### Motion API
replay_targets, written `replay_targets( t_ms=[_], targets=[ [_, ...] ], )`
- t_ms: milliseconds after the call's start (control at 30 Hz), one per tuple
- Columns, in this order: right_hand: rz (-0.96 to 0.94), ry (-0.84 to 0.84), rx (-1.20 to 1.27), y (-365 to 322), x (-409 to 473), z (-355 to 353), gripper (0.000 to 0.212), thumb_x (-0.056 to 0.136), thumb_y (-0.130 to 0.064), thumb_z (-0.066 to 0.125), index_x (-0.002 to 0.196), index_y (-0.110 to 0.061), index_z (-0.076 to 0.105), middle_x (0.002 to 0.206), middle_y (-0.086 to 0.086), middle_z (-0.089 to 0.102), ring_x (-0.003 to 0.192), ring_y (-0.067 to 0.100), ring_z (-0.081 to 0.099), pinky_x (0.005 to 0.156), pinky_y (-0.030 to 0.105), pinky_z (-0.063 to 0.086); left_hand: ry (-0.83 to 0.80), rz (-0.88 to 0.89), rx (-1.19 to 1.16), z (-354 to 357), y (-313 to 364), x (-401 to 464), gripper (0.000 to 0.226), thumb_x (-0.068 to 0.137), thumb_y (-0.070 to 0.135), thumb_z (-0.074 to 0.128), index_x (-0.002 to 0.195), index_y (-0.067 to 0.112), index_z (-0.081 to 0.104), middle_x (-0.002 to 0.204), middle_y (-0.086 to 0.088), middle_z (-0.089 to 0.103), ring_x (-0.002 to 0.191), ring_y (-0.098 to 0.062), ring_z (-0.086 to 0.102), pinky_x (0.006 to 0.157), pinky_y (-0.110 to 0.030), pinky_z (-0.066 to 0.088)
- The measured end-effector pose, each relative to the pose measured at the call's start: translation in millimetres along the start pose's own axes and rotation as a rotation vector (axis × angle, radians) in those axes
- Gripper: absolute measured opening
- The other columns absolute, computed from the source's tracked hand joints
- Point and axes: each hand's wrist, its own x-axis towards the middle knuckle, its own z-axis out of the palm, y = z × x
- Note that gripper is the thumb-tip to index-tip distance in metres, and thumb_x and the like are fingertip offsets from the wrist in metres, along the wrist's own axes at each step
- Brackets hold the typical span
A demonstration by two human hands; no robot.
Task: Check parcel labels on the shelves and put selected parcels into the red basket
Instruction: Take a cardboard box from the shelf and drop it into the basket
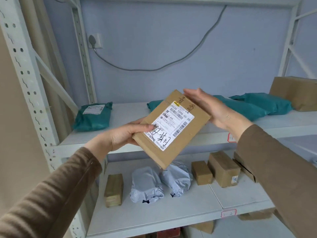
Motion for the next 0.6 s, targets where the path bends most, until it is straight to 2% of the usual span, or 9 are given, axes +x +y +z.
replay_targets(
  t_ms=[67, 133, 200, 267, 333, 433, 500, 600],
  targets=[
    [-0.044, 0.113, 0.148, 8, -7, -14, 0.075, 0.093, -0.071, 0.04, 0.155, -0.029, 0.043, 0.161, -0.003, 0.043, 0.147, 0.015, 0.041, 0.123, 0.049, 0.028, 0.123, 0.058, -0.166, 13, -9, 10, 0.059, 0.084, 0.045, 0.069, 0.14, 0.029, 0.058, 0.131, 0.0, 0.074, 0.124, -0.022, 0.066, 0.105, -0.043, 0.053],
    [-0.035, 0.185, 0.178, 20, -16, -16, 0.075, 0.094, -0.073, 0.04, 0.158, -0.035, 0.034, 0.165, -0.006, 0.034, 0.151, 0.016, 0.034, 0.125, 0.054, 0.021, 0.213, 0.104, -0.299, 32, -11, 21, 0.053, 0.086, 0.048, 0.071, 0.135, 0.031, 0.06, 0.128, 0.004, 0.074, 0.128, -0.022, 0.063, 0.109, -0.047, 0.051],
    [0.005, 0.19, 0.148, 32, -28, -7, 0.081, 0.085, -0.08, 0.048, 0.157, -0.047, 0.028, 0.166, -0.012, 0.032, 0.15, 0.014, 0.033, 0.121, 0.055, 0.027, 0.25, 0.16, -0.349, 55, -5, 30, 0.045, 0.094, 0.049, 0.067, 0.136, 0.037, 0.058, 0.126, 0.013, 0.074, 0.124, -0.013, 0.064, 0.107, -0.044, 0.051],
    [0.013, 0.159, 0.133, 39, -40, 1, 0.085, 0.078, -0.083, 0.056, 0.153, -0.051, 0.032, 0.156, -0.016, 0.047, 0.144, 0.014, 0.043, 0.111, 0.05, 0.04, 0.263, 0.199, -0.366, 79, 3, 39, 0.046, 0.099, 0.051, 0.059, 0.143, 0.042, 0.053, 0.13, 0.018, 0.071, 0.12, -0.005, 0.066, 0.108, -0.042, 0.051],
    [-0.002, 0.173, 0.114, 42, -56, 4, 0.077, 0.081, -0.077, 0.056, 0.151, -0.05, 0.036, 0.148, -0.017, 0.056, 0.141, 0.013, 0.047, 0.108, 0.048, 0.044, 0.245, 0.227, -0.373, 102, 9, 46, 0.048, 0.1, 0.055, 0.056, 0.147, 0.047, 0.048, 0.134, 0.021, 0.068, 0.122, -0.003, 0.066, 0.109, -0.042, 0.048],
    [-0.006, 0.284, 0.124, 40, -86, -7, 0.07, 0.085, -0.071, 0.056, 0.15, -0.051, 0.039, 0.146, -0.019, 0.058, 0.139, 0.011, 0.05, 0.114, 0.054, 0.041, 0.179, 0.264, -0.4, 139, 19, 55, 0.054, 0.097, 0.062, 0.053, 0.148, 0.046, 0.047, 0.136, 0.02, 0.067, 0.12, -0.001, 0.066, 0.109, -0.043, 0.048],
    [-0.007, 0.367, 0.104, 40, -110, -21, 0.066, 0.089, -0.066, 0.055, 0.151, -0.05, 0.038, 0.143, -0.018, 0.06, 0.135, 0.011, 0.056, 0.112, 0.051, 0.045, 0.121, 0.284, -0.417, 168, 25, 60, 0.059, 0.092, 0.067, 0.05, 0.146, 0.045, 0.049, 0.136, 0.018, 0.068, 0.117, 0.0, 0.066, 0.107, -0.042, 0.048],
    [0.018, 0.494, 0.054, 44, -154, -49, 0.057, 0.099, -0.056, 0.052, 0.153, -0.048, 0.035, 0.141, -0.016, 0.063, 0.13, 0.011, 0.061, 0.108, 0.047, 0.049, 0.035, 0.268, -0.438, 216, 29, 72, 0.055, 0.098, 0.069, 0.04, 0.148, 0.044, 0.049, 0.138, 0.014, 0.068, 0.125, -0.005, 0.064, 0.107, -0.043, 0.048]
  ],
)
